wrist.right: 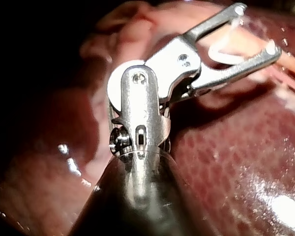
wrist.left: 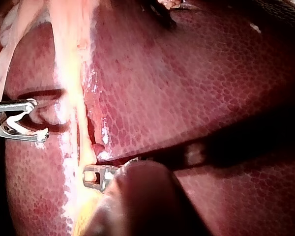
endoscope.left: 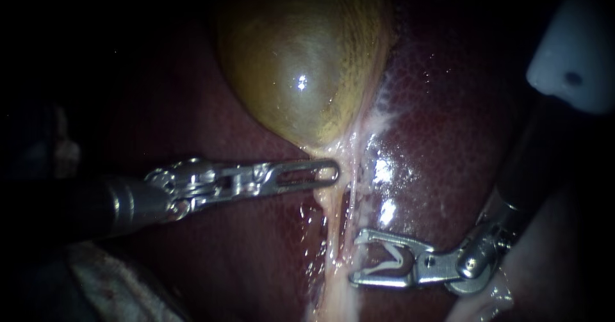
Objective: Clipping first clip left tube
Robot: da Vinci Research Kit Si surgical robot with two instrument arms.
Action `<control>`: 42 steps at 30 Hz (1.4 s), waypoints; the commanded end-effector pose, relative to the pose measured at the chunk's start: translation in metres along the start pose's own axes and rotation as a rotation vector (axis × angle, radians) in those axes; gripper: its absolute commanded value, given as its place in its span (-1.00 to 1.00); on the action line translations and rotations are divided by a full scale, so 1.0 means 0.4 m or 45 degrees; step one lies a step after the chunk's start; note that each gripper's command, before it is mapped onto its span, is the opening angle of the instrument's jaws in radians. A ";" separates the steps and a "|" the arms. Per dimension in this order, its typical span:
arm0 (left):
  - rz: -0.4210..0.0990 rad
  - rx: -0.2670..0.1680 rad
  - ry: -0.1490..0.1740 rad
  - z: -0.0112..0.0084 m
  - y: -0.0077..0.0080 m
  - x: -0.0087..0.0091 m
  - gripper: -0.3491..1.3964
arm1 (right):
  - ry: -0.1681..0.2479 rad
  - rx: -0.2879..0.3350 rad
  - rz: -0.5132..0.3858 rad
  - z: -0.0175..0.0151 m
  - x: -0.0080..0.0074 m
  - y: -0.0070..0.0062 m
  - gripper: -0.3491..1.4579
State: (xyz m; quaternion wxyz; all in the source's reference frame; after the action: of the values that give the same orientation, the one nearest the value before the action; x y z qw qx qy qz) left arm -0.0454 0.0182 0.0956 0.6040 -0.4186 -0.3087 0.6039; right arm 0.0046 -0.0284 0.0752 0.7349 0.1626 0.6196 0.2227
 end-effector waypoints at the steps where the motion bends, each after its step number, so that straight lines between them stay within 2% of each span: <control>1: 0.000 0.000 0.000 0.0000 0.0000 0.0000 -1.00 | 0.000 0.000 0.000 0.0000 0.0000 0.0000 -0.05; 14: -0.002 -0.006 -0.008 -0.0015 0.0009 -0.0003 -1.00 | 0.000 0.000 0.000 0.0000 0.0000 0.0000 -0.05; 18: -0.009 -0.015 -0.021 -0.0037 0.0039 -0.0002 -1.00 | 0.000 0.000 0.000 0.0000 0.0000 0.0000 -0.05; 22: -0.022 -0.015 -0.035 -0.0068 0.0088 0.0006 -1.00 | 0.000 0.000 0.000 0.0000 0.0000 0.0001 -0.05; 28: -0.034 -0.012 -0.049 -0.0104 0.0133 0.0017 -1.00 | 0.000 0.000 0.000 0.0000 0.0000 0.0001 -0.05; 35: -0.035 -0.010 -0.062 -0.0125 0.0166 0.0023 -1.00 | 0.000 -0.002 0.000 0.0008 -0.0001 0.0000 -0.05; 42: -0.038 -0.010 -0.069 -0.0132 0.0183 0.0022 -1.00 | 0.000 -0.007 -0.001 0.0021 -0.0002 -0.0002 -0.05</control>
State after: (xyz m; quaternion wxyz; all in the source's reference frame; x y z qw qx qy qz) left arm -0.0441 0.0178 0.0865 0.6031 -0.3996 -0.3333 0.6046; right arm 0.0055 -0.0285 0.0754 0.7351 0.1603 0.6193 0.2245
